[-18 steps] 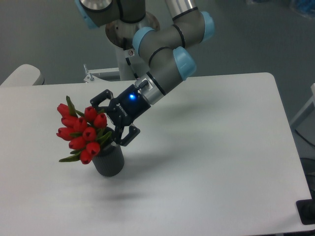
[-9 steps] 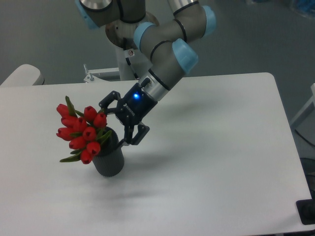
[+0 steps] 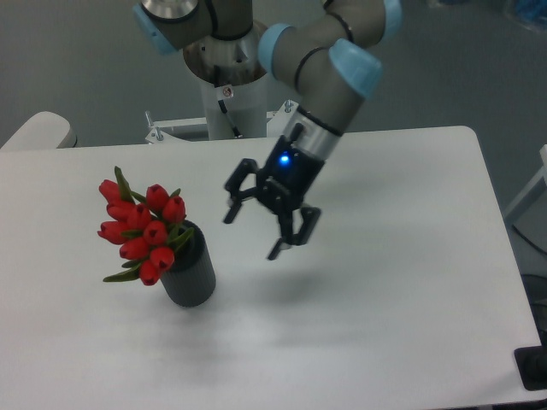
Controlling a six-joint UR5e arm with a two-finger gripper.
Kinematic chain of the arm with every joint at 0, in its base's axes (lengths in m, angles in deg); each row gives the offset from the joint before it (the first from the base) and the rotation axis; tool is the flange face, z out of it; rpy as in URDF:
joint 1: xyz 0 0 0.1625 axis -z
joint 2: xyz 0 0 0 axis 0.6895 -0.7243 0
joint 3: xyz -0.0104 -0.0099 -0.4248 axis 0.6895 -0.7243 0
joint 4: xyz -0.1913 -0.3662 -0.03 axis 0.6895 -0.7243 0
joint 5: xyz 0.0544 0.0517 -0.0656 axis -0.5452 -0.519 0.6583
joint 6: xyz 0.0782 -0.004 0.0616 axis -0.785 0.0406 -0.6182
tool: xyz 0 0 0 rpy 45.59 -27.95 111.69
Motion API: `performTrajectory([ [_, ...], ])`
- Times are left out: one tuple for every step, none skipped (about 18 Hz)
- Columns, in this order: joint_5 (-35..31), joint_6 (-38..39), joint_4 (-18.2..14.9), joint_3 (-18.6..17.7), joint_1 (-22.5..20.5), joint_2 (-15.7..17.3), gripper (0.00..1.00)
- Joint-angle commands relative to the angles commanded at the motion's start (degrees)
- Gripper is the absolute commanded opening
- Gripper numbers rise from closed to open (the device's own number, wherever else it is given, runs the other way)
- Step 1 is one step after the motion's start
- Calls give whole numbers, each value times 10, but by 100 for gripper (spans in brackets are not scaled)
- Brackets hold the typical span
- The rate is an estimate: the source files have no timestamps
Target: Insert the flowers into the vase
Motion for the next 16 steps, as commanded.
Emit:
performTrajectory([
  [-12,2,0,16,-3,-8,100],
  [-30,0,0,31,-6,-20,100],
  [-51,-2,0,48,-8,-32,100],
  [-72,-3,1,67,-10,-44,100],
  [-90,-3,0,87,-14,-55,100],
  [-107,-3,1,103,-16,-66,100],
  [-129,-2,1,120,-15,-77,100],
  [-150,-3,1,133,-15,-86,100],
  [-163,-4,2,144,-16,-94,100],
  [-171,-10,1,157,-18,-100,100],
  [-174,-24,0,165,-20,-106,100],
  [-178,-40,-3,172,-23,-110,100],
  [-183,-55,-9,178,-33,-112,100],
  [-186,-69,-22,185,-41,-113,100],
  [-186,-84,-39,198,-43,-114,100],
  [-186,-101,-60,212,-43,-118,100],
])
